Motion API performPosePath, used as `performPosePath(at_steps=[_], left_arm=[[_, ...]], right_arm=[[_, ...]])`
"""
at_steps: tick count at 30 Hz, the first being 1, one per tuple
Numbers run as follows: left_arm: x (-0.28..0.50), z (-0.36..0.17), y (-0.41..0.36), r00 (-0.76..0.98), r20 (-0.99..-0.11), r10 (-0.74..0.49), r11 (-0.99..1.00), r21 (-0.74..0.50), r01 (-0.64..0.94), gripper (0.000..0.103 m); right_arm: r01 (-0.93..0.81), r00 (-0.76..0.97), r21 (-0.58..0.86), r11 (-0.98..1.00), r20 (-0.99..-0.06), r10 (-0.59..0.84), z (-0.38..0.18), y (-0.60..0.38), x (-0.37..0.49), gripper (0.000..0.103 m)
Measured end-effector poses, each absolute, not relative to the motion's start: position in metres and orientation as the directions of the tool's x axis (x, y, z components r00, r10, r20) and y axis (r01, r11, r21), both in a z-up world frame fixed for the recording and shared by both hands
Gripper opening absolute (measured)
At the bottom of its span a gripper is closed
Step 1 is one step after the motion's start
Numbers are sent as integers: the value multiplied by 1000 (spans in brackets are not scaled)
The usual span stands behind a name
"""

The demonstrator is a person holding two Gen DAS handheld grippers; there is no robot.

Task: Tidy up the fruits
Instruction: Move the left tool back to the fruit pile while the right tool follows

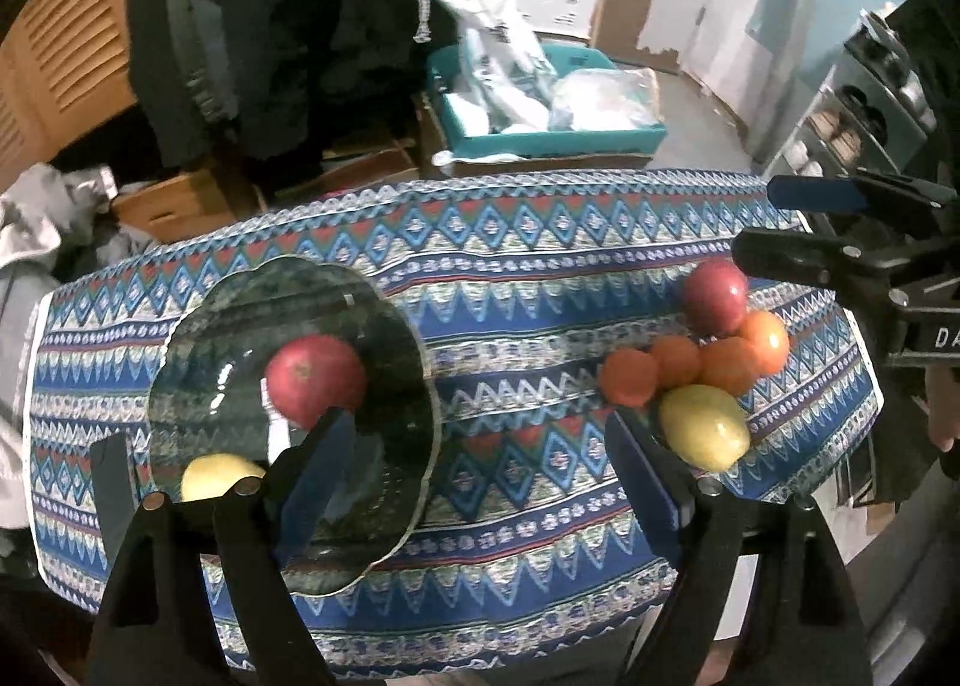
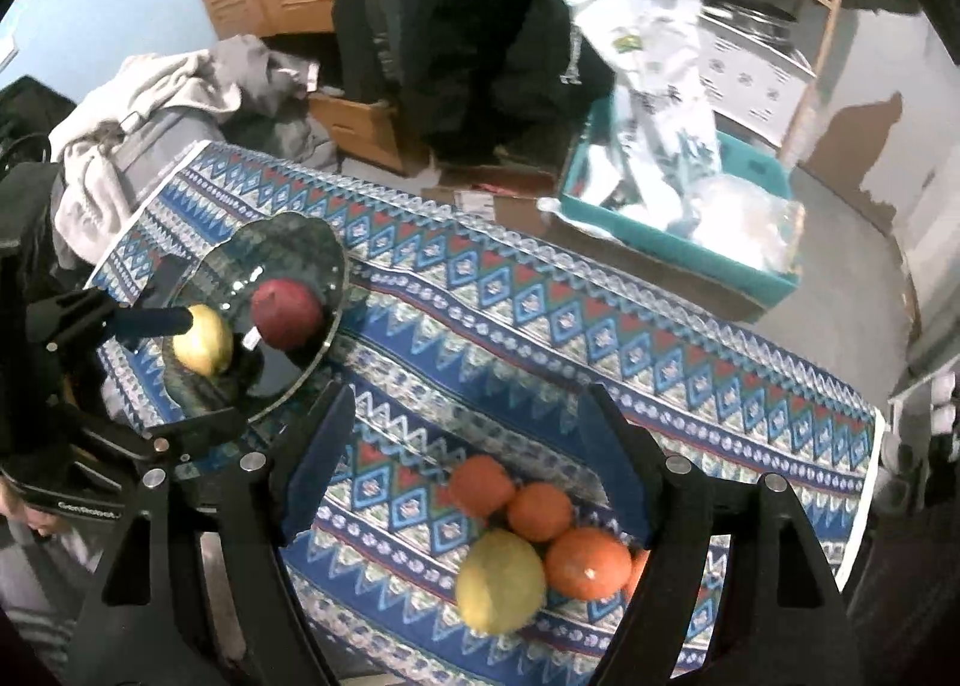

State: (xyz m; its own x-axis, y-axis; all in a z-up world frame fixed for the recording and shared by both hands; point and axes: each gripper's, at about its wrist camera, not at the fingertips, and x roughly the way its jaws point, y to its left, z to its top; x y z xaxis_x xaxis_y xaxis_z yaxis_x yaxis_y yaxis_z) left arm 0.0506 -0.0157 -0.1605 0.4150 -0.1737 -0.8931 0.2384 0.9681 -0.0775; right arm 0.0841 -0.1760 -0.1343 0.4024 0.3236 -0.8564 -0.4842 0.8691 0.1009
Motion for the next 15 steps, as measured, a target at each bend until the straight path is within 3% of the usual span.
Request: performPosePath(at_steps=[15], left_arm=[[63,-171,-75,385,-905,-182,943,-50,328,87]], right_arm=[[-373,420,115,921,-864,278,-147,-253,81,78]])
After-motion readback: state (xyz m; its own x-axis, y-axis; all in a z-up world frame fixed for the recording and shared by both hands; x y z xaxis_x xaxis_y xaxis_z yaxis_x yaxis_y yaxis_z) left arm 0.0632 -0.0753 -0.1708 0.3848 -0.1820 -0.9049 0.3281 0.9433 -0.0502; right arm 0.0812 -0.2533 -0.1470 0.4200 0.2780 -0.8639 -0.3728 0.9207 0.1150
